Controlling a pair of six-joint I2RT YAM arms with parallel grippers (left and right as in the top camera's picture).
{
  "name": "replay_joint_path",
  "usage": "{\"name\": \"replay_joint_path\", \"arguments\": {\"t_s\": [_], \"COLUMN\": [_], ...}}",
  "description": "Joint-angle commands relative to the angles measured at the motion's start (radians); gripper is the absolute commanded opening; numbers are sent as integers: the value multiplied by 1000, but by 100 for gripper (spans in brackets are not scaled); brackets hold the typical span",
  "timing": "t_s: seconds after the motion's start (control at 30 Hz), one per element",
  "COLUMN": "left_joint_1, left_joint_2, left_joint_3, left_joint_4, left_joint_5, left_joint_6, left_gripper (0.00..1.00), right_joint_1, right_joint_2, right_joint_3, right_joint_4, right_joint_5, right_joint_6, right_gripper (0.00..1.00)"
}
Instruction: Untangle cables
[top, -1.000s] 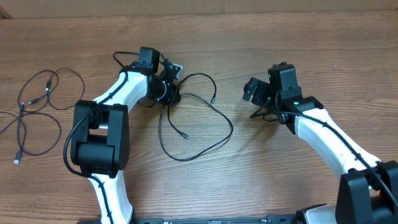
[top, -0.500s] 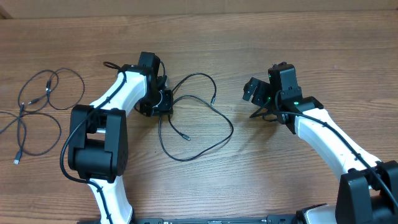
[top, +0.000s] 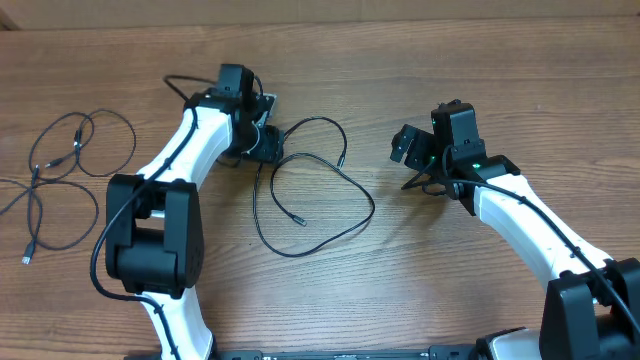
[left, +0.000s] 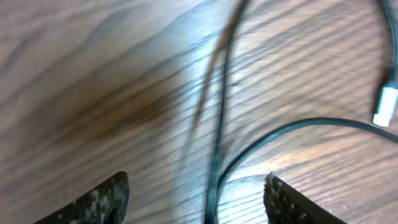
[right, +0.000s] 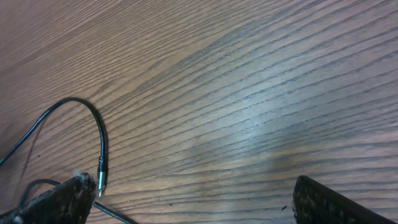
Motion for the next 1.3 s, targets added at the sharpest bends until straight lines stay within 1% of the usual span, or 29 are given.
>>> {"name": "replay_joint_path", "arguments": {"t_s": [0.0,0.07,0.13,0.23,0.3,0.4,0.47,0.5,0.53,0.6,0.63,0.73,0.8,0.83,0.93,1.1,1.13,1.27], "left_joint_1": [-32,-46,-62,-87,-101,-119,-123,-125,-126,-126,-126,-126,-126,-122,-106,-74,-72,-73], "left_joint_2": [-21,-11,7,40,66,114,140,150,155,162,162,162,162,162,162,162,162,162], "left_joint_3": [16,15,15,15,15,15,15,15,15,15,15,15,15,15,15,14,13,-2], "left_joint_4": [12,23,33,39,43,60,64,64,64,59,54,43,36,36,36,-20,-40,-92], "left_joint_5": [48,49,48,48,47,37,36,36,37,37,37,37,35,20,-30,-21,-12,-28], "left_joint_6": [211,251,292,352,377,377,376,376,376,376,376,356,307,251,58,-260,-296,-377], "left_gripper": [69,64,52,42,41,45,44,41,33,9,4,4,4,4,4,4,4,5], "right_joint_1": [3,3,3,3,3,3,3,3,3,3,3,3,3,3,3,3,3,3], "right_joint_2": [-1,-1,-1,-1,-1,-1,-1,-1,-1,-1,-1,-1,-1,-1,-1,-1,-1,-1], "right_joint_3": [1,1,1,1,1,1,1,1,1,1,1,1,1,1,1,1,1,1], "right_joint_4": [6,6,6,6,6,6,6,6,6,6,6,6,6,6,6,6,6,6], "right_joint_5": [10,10,10,10,10,10,10,10,10,10,10,10,10,10,10,10,10,10], "right_joint_6": [2,2,2,2,2,2,2,2,2,2,2,2,2,2,2,2,2,2], "right_gripper": [100,100,100,100,100,100,100,100,100,100,100,100,100,100,100,100,100,100]}}
